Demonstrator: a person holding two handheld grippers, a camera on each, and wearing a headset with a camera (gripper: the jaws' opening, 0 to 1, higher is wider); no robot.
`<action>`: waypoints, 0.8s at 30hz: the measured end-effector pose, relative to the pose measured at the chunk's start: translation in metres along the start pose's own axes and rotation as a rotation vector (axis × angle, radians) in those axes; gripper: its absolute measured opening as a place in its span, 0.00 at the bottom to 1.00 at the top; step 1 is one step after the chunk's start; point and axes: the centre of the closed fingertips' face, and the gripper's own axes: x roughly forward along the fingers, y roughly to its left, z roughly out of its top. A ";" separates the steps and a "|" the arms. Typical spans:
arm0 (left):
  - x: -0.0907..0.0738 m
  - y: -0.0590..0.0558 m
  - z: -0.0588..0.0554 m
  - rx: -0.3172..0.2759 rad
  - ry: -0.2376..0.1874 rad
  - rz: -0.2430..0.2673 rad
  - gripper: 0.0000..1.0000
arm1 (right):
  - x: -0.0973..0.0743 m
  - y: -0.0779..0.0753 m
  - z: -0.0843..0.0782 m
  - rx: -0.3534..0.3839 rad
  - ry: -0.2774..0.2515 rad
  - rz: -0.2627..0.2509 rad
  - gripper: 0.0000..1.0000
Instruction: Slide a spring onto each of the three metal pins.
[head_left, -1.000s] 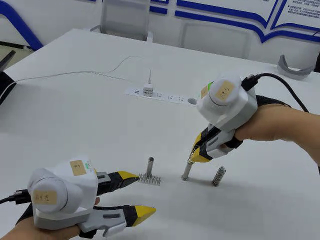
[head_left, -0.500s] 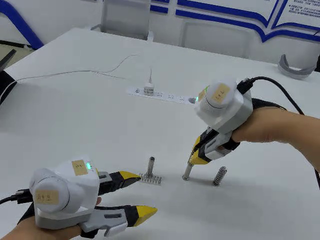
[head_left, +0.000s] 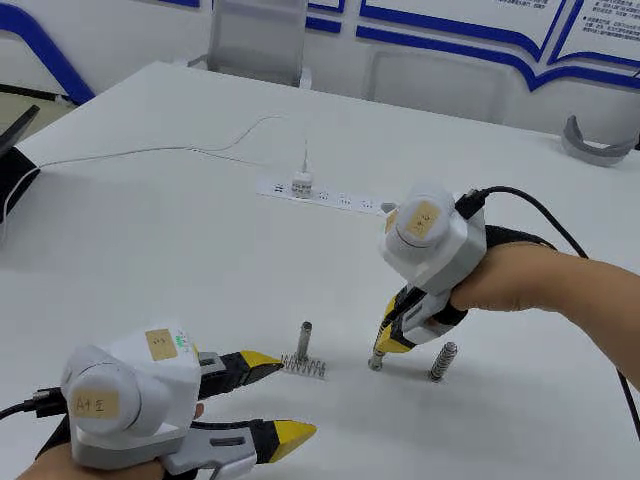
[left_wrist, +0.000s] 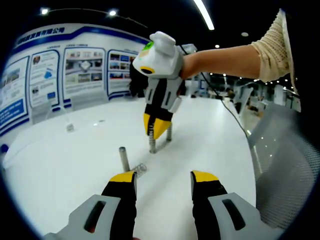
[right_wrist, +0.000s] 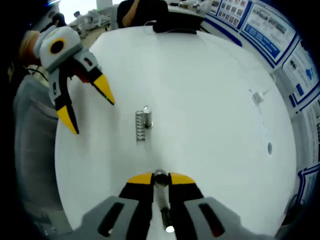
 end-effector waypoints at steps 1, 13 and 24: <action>0.000 0.000 0.000 -0.001 0.001 0.001 0.44 | 0.002 0.000 0.000 0.004 0.000 0.000 0.12; -0.002 0.001 -0.003 -0.009 0.007 0.013 0.44 | 0.016 0.001 -0.007 0.021 0.006 -0.002 0.13; -0.002 0.002 -0.004 -0.008 0.007 0.013 0.44 | 0.017 0.001 -0.007 0.020 0.001 -0.009 0.13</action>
